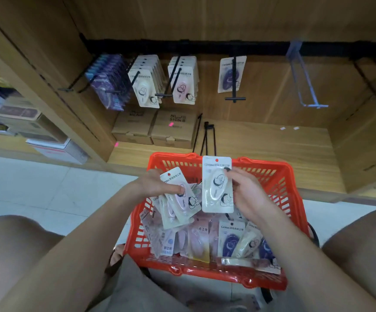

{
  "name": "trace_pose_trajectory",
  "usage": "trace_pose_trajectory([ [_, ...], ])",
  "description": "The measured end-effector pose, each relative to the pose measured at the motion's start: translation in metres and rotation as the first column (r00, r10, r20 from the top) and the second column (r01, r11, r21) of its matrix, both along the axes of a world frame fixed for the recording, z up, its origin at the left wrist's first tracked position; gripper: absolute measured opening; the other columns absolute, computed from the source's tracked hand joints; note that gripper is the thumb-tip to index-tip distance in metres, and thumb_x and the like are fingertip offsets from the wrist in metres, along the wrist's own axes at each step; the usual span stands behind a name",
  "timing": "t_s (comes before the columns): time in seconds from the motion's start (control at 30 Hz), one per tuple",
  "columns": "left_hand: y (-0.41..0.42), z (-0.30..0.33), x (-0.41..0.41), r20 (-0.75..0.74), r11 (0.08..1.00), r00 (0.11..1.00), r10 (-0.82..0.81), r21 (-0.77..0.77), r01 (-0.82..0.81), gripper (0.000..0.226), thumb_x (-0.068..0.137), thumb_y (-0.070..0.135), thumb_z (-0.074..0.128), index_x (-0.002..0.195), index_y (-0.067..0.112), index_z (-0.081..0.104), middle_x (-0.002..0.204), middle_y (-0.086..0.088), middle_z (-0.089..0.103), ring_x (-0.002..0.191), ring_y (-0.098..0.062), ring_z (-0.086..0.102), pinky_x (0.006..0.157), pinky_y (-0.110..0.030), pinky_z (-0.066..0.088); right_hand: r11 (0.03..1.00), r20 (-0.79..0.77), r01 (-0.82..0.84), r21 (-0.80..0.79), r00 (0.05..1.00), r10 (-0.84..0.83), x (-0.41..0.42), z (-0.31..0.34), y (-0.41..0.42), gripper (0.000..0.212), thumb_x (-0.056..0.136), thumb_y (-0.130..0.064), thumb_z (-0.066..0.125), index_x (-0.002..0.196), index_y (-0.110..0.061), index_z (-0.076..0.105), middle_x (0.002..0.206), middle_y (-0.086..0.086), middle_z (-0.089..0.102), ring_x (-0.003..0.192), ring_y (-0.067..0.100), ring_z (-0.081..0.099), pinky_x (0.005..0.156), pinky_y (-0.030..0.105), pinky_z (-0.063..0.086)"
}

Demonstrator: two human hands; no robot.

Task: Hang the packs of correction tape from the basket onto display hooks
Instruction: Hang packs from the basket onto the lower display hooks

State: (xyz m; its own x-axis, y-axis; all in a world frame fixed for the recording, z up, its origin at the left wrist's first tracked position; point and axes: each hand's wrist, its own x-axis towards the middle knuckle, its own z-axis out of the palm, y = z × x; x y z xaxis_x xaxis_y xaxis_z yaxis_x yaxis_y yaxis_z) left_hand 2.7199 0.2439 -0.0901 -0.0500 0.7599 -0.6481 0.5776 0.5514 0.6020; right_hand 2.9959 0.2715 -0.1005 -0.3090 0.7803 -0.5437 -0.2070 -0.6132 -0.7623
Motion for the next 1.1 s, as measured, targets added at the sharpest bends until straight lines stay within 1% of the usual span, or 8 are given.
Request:
trace_pose_trajectory([
  [0.17, 0.005, 0.017, 0.024, 0.118, 1.000, 0.993, -0.025, 0.000, 0.025, 0.052, 0.065, 0.058, 0.090, 0.106, 0.028, 0.079, 0.105, 0.006, 0.080, 0.103, -0.018, 0.076, 0.103, -0.046, 0.056, 0.980, 0.189, -0.191, 0.057, 0.966, 0.177, -0.027, -0.006, -0.027, 0.024, 0.106, -0.015, 0.057, 0.115, 0.005, 0.063, 0.113, 0.022, 0.074, 0.106, 0.036, 0.072, 0.099, 0.049, 0.053],
  [0.3, 0.003, 0.020, 0.040, 0.105, 0.998, 0.994, -0.025, 0.059, 0.019, 0.038, 0.069, 0.046, 0.088, 0.102, 0.029, 0.079, 0.103, 0.009, 0.080, 0.104, -0.016, 0.074, 0.101, -0.042, 0.056, 0.974, -0.016, -0.207, -0.087, 0.978, 0.207, -0.027, -0.005, -0.032, 0.017, 0.107, -0.017, 0.055, 0.117, -0.005, 0.061, 0.109, 0.015, 0.073, 0.099, 0.025, 0.069, 0.087, 0.039, 0.054],
  [0.47, 0.002, 0.007, 0.053, 0.039, 0.984, 0.987, 0.153, 0.089, -0.156, 0.044, 0.075, 0.052, 0.085, 0.110, 0.030, 0.070, 0.113, 0.006, 0.073, 0.109, -0.018, 0.067, 0.099, -0.034, 0.054, 0.935, -0.216, -0.315, -0.165, 0.936, 0.278, -0.023, -0.005, -0.036, 0.034, 0.110, -0.023, 0.050, 0.141, -0.012, 0.054, 0.136, 0.015, 0.068, 0.127, 0.034, 0.065, 0.109, 0.062, 0.048],
  [0.57, 0.001, 0.001, 0.058, -0.021, 0.981, 0.982, 0.187, 0.058, -0.186, 0.077, 0.069, 0.072, 0.079, 0.128, 0.026, 0.061, 0.124, 0.004, 0.068, 0.115, -0.022, 0.064, 0.101, -0.039, 0.054, 0.935, -0.216, -0.281, -0.215, 0.948, 0.235, -0.025, -0.021, -0.039, 0.039, 0.108, -0.023, 0.054, 0.145, -0.010, 0.051, 0.139, 0.019, 0.065, 0.133, 0.041, 0.059, 0.109, 0.066, 0.045],
  [0.73, -0.004, -0.001, 0.068, -0.056, 0.988, 0.987, 0.149, 0.050, -0.147, 0.068, 0.098, 0.064, 0.053, 0.144, 0.014, 0.051, 0.139, -0.006, 0.057, 0.131, -0.028, 0.054, 0.105, -0.039, 0.046, 0.945, -0.151, -0.181, -0.270, 0.978, 0.144, -0.025, -0.035, -0.042, 0.037, 0.105, -0.023, 0.056, 0.139, -0.009, 0.063, 0.131, 0.023, 0.068, 0.122, 0.045, 0.062, 0.106, 0.066, 0.048],
  [0.9, -0.004, 0.002, 0.068, -0.032, 0.988, 0.988, 0.148, 0.046, -0.147, 0.054, 0.102, 0.054, 0.048, 0.142, 0.018, 0.054, 0.139, -0.007, 0.059, 0.122, -0.027, 0.057, 0.107, -0.044, 0.047, 0.939, -0.152, -0.163, -0.301, 0.981, 0.122, -0.024, -0.031, -0.040, 0.036, 0.101, -0.020, 0.060, 0.132, -0.003, 0.069, 0.129, 0.027, 0.068, 0.109, 0.040, 0.066, 0.083, 0.048, 0.062],
  [1.0, -0.003, 0.004, 0.069, -0.059, 0.990, 0.990, 0.126, 0.078, -0.122, 0.055, 0.104, 0.055, 0.045, 0.145, 0.020, 0.050, 0.140, -0.009, 0.059, 0.126, -0.031, 0.057, 0.109, -0.043, 0.045, 0.943, -0.164, -0.150, -0.296, 0.981, 0.104, -0.025, -0.029, -0.037, 0.037, 0.099, -0.016, 0.063, 0.132, -0.002, 0.068, 0.125, 0.025, 0.070, 0.108, 0.039, 0.067, 0.086, 0.048, 0.062],
  [1.1, -0.007, 0.007, 0.071, -0.127, 0.994, 0.987, 0.099, 0.057, -0.093, 0.062, 0.104, 0.061, 0.037, 0.156, 0.027, 0.037, 0.150, -0.011, 0.052, 0.149, -0.035, 0.033, 0.119, -0.047, 0.031, 0.947, -0.174, -0.122, -0.296, 0.982, 0.073, -0.026, -0.027, -0.034, 0.034, 0.101, -0.015, 0.061, 0.133, -0.003, 0.068, 0.119, 0.020, 0.073, 0.100, 0.034, 0.071, 0.076, 0.042, 0.063],
])
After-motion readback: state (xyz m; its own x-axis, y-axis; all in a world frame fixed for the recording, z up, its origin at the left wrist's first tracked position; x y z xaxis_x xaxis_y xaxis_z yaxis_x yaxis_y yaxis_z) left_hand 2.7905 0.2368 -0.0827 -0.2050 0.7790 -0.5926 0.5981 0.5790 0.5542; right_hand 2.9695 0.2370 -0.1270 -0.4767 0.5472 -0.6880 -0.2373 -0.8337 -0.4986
